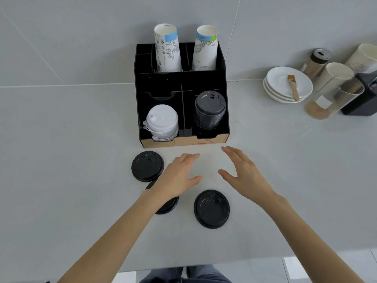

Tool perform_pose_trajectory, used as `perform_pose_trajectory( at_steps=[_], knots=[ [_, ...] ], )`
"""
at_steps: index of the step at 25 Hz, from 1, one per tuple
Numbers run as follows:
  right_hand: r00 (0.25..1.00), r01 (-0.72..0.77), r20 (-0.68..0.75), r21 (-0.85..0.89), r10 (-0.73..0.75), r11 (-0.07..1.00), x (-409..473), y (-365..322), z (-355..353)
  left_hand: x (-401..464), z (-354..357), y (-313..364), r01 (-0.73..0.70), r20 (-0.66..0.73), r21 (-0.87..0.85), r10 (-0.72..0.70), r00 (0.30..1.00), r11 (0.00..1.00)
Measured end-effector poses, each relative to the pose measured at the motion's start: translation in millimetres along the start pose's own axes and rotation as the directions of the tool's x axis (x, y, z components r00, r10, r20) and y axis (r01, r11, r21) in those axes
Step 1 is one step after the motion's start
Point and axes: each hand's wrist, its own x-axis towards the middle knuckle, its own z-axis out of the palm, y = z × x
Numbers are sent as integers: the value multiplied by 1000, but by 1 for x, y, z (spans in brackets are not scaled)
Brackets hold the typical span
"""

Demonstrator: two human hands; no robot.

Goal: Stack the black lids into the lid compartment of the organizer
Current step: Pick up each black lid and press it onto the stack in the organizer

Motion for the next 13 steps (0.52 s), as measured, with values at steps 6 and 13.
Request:
perform_pose_trajectory(
  at_steps=[6, 13],
  knots=[
    [993, -80, 90, 23, 78, 997, -45, 16, 28, -22, 30, -1, 5, 104, 42, -9, 995, 999],
    [977, -95, 189, -13, 96, 995, -76, 29, 46, -41, 57, -6, -14, 175, 62, 3, 985, 998]
  ],
)
